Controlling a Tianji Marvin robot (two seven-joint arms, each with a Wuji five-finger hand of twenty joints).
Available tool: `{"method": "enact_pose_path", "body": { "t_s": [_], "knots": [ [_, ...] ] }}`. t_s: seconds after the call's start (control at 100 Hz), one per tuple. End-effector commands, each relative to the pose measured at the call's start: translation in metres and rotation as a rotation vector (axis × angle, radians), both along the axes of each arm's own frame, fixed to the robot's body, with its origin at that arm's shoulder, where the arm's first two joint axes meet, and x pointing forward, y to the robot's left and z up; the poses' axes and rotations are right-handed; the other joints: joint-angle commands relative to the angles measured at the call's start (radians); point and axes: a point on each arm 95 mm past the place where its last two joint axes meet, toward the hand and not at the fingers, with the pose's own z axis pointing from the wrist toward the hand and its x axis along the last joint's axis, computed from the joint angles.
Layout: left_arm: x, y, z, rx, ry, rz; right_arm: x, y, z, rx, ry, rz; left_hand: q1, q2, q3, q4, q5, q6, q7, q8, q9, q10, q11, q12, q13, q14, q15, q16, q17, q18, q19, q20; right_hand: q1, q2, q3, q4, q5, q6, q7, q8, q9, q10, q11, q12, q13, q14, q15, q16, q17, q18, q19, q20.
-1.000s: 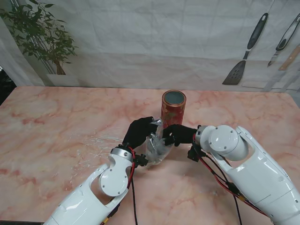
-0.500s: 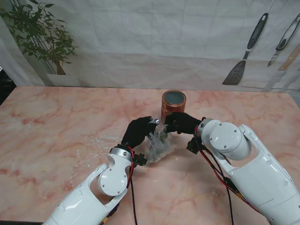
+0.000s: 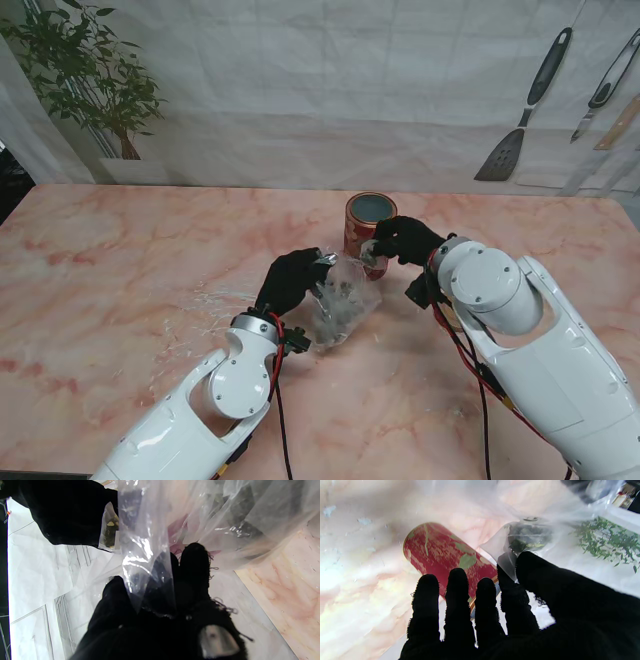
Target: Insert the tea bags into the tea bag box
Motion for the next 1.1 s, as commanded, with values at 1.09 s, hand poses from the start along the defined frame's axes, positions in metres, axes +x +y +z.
{"method": "enact_pose_path", "body": {
  "t_s": [1.09],
  "knots": [
    [0.001,0.004,-0.001,0.008,0.029,-0.012,0.055,0.005,0.018,0.037,-0.127,-0.261,0.080,0.056,0.002,0.035,-0.001,0.119,0.071,0.020,-0.006,-0.021,-0.035,-0.021,0.151,0.173,0.171,-0.010,-0.150,0.072,0.172,-0.019,0.002,-0.066,0.091,-0.014,0.064,-0.081,0.015,-0.034,0.051,-0.029,0.003,-0.003,0.063,-0.003,0.028,-0.009,0.031,-0.014,0.029,0.010]
  ]
}}
